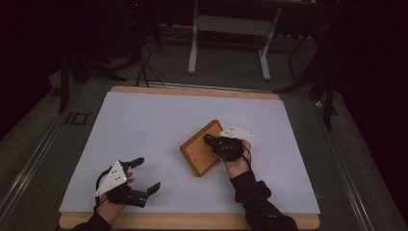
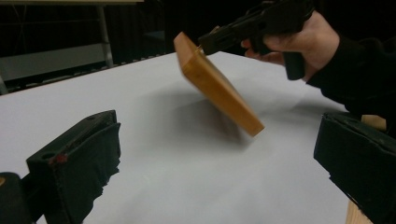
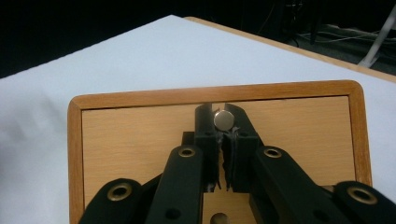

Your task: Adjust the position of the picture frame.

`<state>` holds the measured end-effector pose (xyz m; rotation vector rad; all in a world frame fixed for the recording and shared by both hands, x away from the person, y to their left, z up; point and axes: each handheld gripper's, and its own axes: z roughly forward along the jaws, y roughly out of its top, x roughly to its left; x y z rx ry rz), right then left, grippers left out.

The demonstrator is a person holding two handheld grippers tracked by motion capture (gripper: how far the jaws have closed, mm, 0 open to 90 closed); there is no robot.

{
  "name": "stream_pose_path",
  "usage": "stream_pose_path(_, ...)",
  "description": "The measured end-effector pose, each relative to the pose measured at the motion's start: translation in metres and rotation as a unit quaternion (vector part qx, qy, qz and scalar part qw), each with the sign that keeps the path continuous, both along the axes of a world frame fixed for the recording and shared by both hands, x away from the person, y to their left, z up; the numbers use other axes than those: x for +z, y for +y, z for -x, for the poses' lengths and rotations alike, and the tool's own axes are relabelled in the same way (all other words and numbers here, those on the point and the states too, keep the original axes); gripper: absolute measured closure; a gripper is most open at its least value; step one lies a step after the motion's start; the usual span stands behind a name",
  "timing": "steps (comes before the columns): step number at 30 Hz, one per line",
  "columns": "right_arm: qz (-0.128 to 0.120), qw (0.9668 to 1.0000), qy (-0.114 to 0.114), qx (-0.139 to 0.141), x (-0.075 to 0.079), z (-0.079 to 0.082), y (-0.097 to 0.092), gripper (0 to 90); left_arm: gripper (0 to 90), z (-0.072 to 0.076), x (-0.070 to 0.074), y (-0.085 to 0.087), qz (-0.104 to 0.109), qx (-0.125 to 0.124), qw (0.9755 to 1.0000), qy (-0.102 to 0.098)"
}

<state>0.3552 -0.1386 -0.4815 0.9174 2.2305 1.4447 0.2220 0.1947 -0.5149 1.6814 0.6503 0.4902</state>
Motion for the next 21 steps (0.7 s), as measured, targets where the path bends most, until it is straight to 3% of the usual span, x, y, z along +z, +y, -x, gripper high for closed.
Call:
stream_pose_path(8,0.026,0.9995,0.003,-0.017,-0.013,-0.004,0.019,85.5,0.9,0.001,-0.001,-0.002,-0.016,-0.003,0.9998,-0.007)
stream_pose_path(14,0.028,0.9992,0.008,-0.025,-0.015,-0.012,0.024,85.5,0.9,0.001,-0.001,-0.002,-0.015,-0.004,0.9999,-0.004)
stream_pose_path(21,0.028,0.9989,0.025,-0.028,-0.024,-0.031,0.034,85.4,0.9,0.001,-0.001,-0.003,-0.018,-0.006,0.9998,-0.003)
